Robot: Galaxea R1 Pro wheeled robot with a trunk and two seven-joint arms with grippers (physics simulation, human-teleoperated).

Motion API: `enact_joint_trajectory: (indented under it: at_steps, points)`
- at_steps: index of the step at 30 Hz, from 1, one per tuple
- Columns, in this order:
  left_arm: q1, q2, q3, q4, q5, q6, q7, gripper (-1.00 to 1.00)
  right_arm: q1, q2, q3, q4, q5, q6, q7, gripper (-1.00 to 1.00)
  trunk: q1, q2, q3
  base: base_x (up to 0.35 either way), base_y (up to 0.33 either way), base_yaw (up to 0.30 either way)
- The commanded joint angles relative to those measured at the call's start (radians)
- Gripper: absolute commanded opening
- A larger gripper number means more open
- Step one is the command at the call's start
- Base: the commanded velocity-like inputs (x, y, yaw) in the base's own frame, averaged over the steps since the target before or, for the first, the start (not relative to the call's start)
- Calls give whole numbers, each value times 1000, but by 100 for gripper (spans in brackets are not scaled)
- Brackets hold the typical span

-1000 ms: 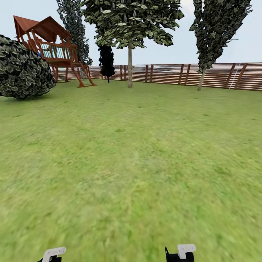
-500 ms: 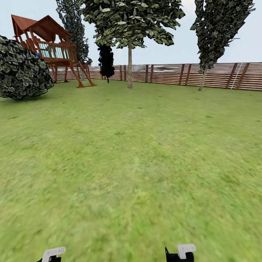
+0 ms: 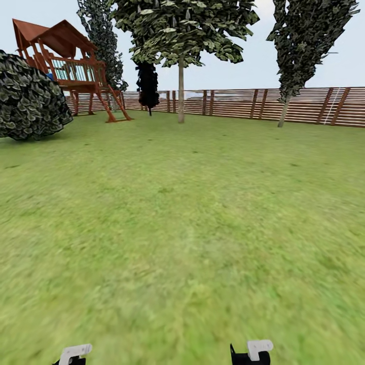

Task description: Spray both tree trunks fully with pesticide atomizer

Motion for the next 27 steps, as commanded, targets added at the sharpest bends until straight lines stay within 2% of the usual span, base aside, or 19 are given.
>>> enact_joint_trajectory:
  at_steps: [1, 27]
  points:
    - [-1, 0, 9, 1, -9, -3, -4, -100, -1, 0, -4, 1, 11, -2, -8, 100, 0, 0, -1, 342, 0, 0]
    - [-1, 0, 9, 1, -9, -3, -4, -100, -1, 0, -4, 1, 11, -2, -8, 100, 0, 0, -1, 342, 0, 0]
